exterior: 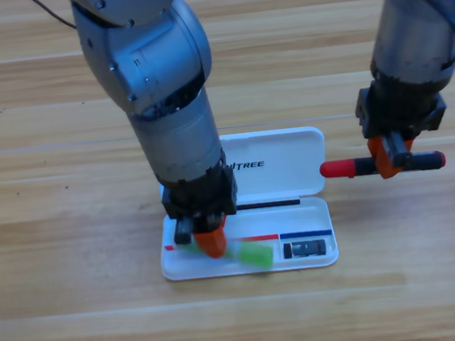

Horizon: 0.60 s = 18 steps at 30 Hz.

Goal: Clean up eraser and pencils

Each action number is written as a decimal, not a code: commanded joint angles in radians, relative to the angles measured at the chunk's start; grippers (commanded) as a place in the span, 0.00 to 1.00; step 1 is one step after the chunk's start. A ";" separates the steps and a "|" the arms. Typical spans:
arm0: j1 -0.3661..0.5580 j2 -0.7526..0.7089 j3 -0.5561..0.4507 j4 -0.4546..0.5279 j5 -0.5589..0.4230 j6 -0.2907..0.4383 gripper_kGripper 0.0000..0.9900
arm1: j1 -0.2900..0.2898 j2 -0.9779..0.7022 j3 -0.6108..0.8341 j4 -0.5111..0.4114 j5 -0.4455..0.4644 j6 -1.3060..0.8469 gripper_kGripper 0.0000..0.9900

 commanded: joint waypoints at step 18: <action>0.005 -0.157 0.070 0.059 0.009 0.005 1.00 | 0.095 0.177 -0.148 0.028 -0.001 0.047 0.00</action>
